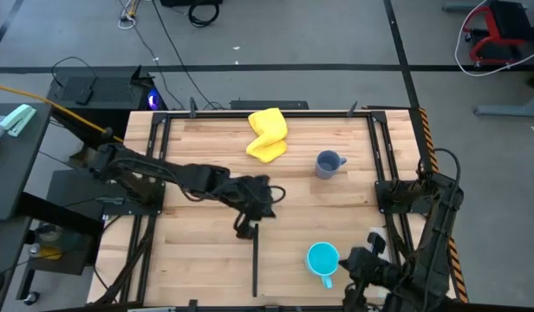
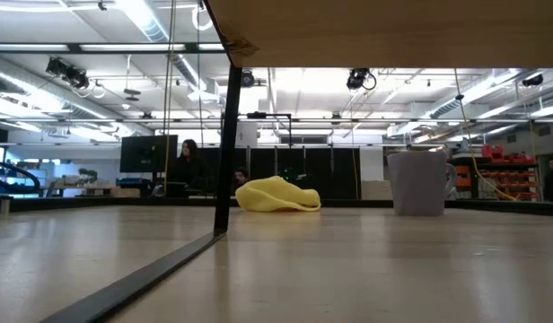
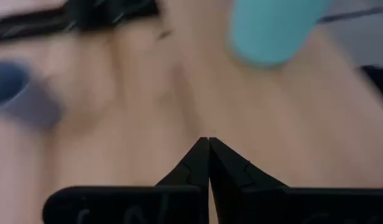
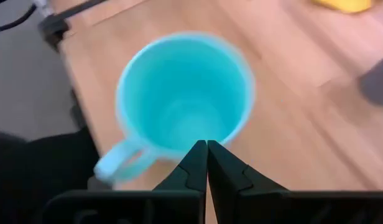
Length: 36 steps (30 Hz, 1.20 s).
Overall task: Stack small to large cups/mugs on shelf
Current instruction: Put the violet mug on the shelf
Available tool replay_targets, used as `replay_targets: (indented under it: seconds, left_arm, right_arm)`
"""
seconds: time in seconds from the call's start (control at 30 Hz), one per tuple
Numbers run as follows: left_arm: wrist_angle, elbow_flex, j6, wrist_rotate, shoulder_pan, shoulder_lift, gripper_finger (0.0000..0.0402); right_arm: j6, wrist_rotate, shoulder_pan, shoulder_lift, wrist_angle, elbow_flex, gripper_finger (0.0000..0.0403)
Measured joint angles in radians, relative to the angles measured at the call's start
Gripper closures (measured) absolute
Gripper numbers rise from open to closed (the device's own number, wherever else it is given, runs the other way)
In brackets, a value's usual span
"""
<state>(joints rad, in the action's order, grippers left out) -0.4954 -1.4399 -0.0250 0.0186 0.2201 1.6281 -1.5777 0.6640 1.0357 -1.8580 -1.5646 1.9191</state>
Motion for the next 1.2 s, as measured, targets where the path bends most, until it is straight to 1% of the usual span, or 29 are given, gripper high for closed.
replay_targets:
  seconds: [0.1, 0.23, 0.37, 0.43, 0.63, 0.83, 0.93, 1.03, 1.1, 1.2]
  left_arm:
    - [-0.151, 0.0, 0.041, -0.067, -0.009, -0.038, 0.0377]
    - [-0.292, 0.0, 0.084, -0.102, -0.025, -0.06, 0.037]
    - [-0.376, 0.0, 0.093, -0.105, -0.046, -0.06, 0.0375]
    - [-0.38, 0.011, 0.093, -0.105, -0.058, -0.06, 0.0379]
    - [-0.394, 0.072, 0.086, -0.104, -0.123, -0.06, 0.0384]
    - [-0.389, 0.165, 0.049, -0.104, -0.218, -0.059, 0.0375]
    - [-0.357, 0.207, 0.011, -0.098, -0.262, -0.059, 0.0375]
    - [-0.297, 0.254, -0.04, -0.043, -0.305, -0.059, 0.0382]
    - [-0.254, 0.281, -0.068, 0.013, -0.331, -0.059, 0.0387]
    - [-0.201, 0.327, -0.104, 0.078, -0.363, -0.059, 0.0391]
  right_arm:
    - [0.031, 0.02, -0.039, 0.03, -0.007, 0.0, 0.0383]
    - [0.115, 0.047, -0.113, 0.088, -0.007, 0.0, 0.0383]
    - [0.223, 0.048, -0.212, 0.158, -0.007, 0.0, 0.0383]
    - [0.281, 0.05, -0.269, 0.199, -0.007, 0.0, 0.0383]
    - [0.452, 0.063, -0.496, 0.322, -0.006, 0.0, 0.0383]
    - [0.665, 0.053, -0.791, 0.434, -0.006, 0.0, 0.0382]
    - [0.729, -0.016, -0.96, 0.482, -0.004, -0.003, 0.0382]
    - [0.775, -0.118, -1.114, 0.532, -0.003, -0.061, 0.0382]
    - [0.8, -0.212, -1.203, 0.568, -0.003, -0.149, 0.0382]
    - [0.855, -0.349, -1.303, 0.623, -0.009, -0.334, 0.0382]
